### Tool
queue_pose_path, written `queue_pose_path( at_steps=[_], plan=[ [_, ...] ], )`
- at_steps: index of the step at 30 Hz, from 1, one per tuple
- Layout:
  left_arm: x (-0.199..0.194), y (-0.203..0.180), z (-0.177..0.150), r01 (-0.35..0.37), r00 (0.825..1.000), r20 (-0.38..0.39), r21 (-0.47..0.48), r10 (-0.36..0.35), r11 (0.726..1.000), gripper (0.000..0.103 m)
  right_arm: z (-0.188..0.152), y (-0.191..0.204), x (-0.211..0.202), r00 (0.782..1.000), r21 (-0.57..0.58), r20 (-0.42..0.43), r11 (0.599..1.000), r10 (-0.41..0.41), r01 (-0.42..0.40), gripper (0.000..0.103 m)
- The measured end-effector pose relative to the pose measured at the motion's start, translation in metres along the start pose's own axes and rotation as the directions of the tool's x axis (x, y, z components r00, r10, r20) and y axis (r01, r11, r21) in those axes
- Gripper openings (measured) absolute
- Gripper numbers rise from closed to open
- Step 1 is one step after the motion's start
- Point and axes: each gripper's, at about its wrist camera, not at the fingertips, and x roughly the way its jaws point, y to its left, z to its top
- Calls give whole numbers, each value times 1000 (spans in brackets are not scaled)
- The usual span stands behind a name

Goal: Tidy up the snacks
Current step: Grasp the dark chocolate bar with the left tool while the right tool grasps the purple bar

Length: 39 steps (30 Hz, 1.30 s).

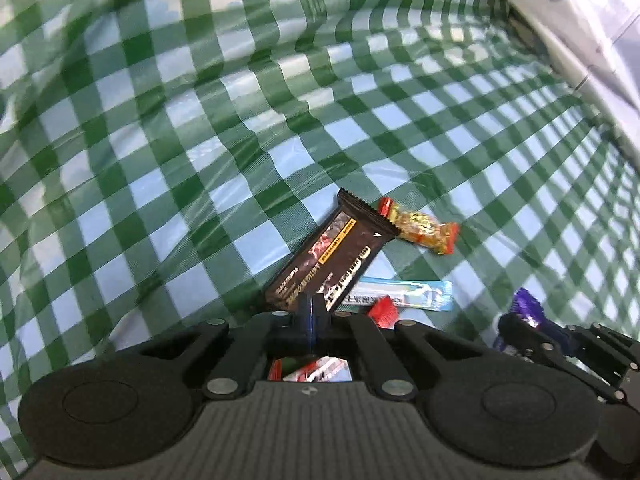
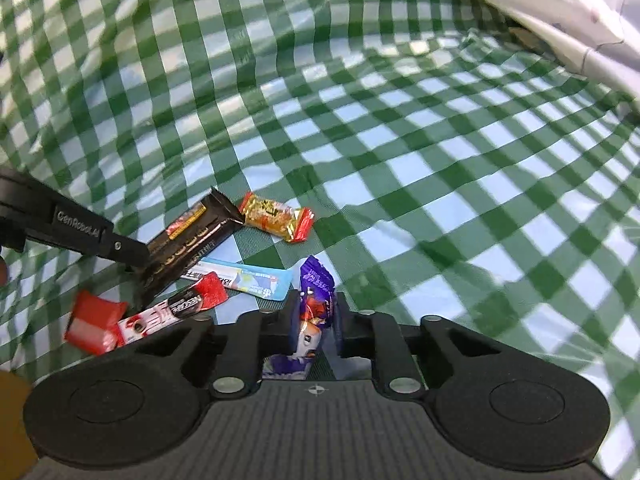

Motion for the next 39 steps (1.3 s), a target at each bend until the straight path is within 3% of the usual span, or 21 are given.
queue_pose_path(
  at_steps=[2,3,4,5,6,7,9,11,12,13,15,17,18,19,24,29,35,39],
  plan=[
    [-9,0,1,-40,998,46,8,40,999,1,-3,-4,-17,1000,-19,29,1000,1,-1,15],
    [-7,-1,7,-63,996,56,-4,63,998,13,-7,-6,-24,999,-22,37,1000,-3,4,15],
    [-3,2,13,-55,997,48,-24,56,998,27,-9,-8,-28,999,-19,42,1000,-12,13,15],
    [2,3,19,-43,999,20,-45,43,998,64,-12,-11,-29,999,-20,41,1000,-20,21,15],
    [9,4,24,-30,1000,-5,-71,30,997,85,-15,-13,-29,999,-22,34,999,-29,30,16],
    [15,3,27,-22,1000,-7,-84,22,996,87,-17,-16,-26,999,-18,21,999,-42,43,18],
    [26,-6,31,-29,1000,-6,-63,29,998,87,-20,-20,-21,999,2,-1,999,-50,50,24],
    [42,-15,33,-17,999,-35,-38,15,999,87,-21,-21,-15,998,15,-26,998,-62,62,51],
    [50,-17,32,-19,998,-52,-23,18,1000,87,-21,-21,-13,997,29,-40,997,-66,67,73],
    [58,-19,30,-37,997,-67,-8,36,999,84,-22,-21,-10,996,45,-52,996,-68,70,78],
    [64,-20,26,-70,996,-55,3,70,998,51,-31,-18,-7,996,42,-60,997,-69,72,71],
    [55,-18,23,-69,997,-29,-12,69,998,43,-44,-11,-4,995,-27,-44,995,-92,91,49],
    [50,-16,22,-64,998,-30,-30,63,997,43,-48,-6,-5,994,-72,-14,992,-109,108,25],
    [42,-14,20,-65,998,-20,-46,64,997,43,-52,-4,-7,996,-99,4,991,-94,94,16],
    [-26,4,3,-44,996,71,-123,53,991,43,-49,-7,-27,999,-44,36,998,-34,35,14],
    [-123,-4,-37,-37,980,188,-146,65,989,43,-45,-4,-80,995,-46,98,999,28,-24,14],
    [-237,-41,-128,-1,966,257,-156,42,988,43,-60,11,-170,984,-87,125,989,129,-118,13],
    [-289,-21,-201,9,972,232,-215,42,977,43,-85,32,-221,975,-143,77,970,208,-196,13]
  ],
)
